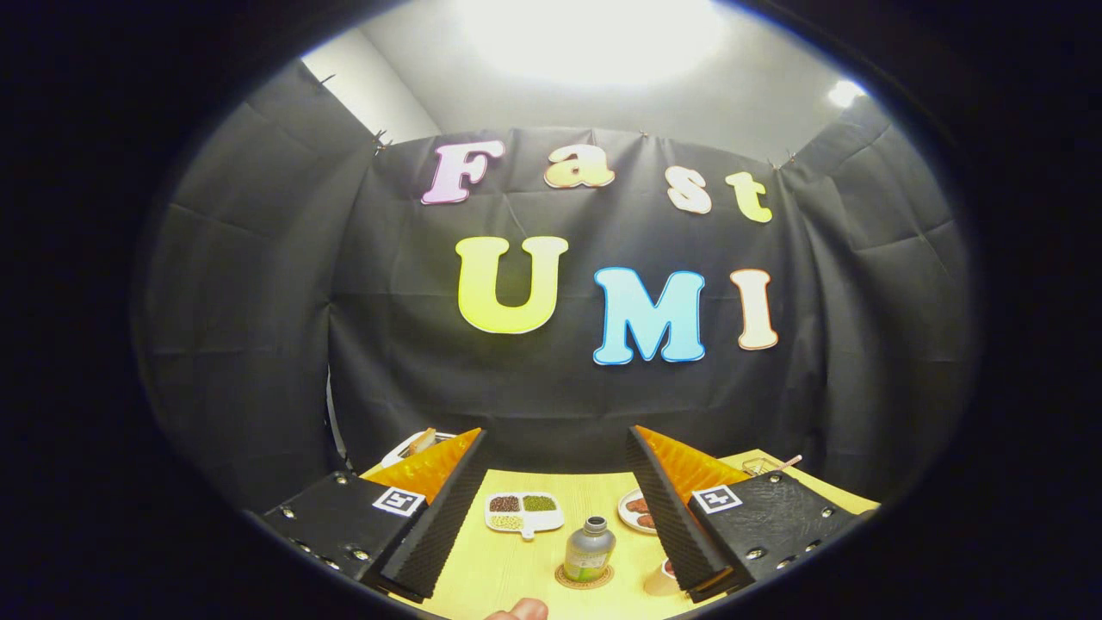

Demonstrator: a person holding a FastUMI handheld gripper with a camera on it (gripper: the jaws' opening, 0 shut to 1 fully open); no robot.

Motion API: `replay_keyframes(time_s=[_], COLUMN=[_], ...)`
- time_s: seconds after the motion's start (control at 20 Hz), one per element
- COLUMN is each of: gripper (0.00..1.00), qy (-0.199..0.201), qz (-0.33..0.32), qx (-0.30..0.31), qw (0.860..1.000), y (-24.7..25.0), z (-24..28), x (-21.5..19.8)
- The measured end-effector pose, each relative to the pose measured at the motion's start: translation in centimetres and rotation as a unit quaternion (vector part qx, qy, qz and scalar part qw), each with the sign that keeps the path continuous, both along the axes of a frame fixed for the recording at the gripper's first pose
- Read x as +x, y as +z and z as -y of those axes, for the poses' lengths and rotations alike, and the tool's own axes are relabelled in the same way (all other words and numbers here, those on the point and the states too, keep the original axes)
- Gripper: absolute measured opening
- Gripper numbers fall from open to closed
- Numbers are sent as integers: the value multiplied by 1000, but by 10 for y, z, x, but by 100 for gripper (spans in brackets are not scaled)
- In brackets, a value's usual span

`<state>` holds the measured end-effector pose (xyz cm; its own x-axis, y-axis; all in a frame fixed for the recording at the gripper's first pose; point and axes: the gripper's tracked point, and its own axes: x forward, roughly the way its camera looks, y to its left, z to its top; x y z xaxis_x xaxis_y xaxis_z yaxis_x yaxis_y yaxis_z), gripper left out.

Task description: Take the bottle from table, then pour the juice into the cup, finally place the bottle on the coaster

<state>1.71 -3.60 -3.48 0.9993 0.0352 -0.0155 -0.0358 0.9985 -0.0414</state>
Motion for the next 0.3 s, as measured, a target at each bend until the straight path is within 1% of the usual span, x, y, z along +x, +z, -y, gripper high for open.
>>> replay_keyframes(time_s=[0.15,0.3], gripper=[98,97], qy=[-11,6], qz=[-1,14], qx=[4,7], qw=[1000,1000], y=[-1,3], z=[17,17], x=[-1,1])
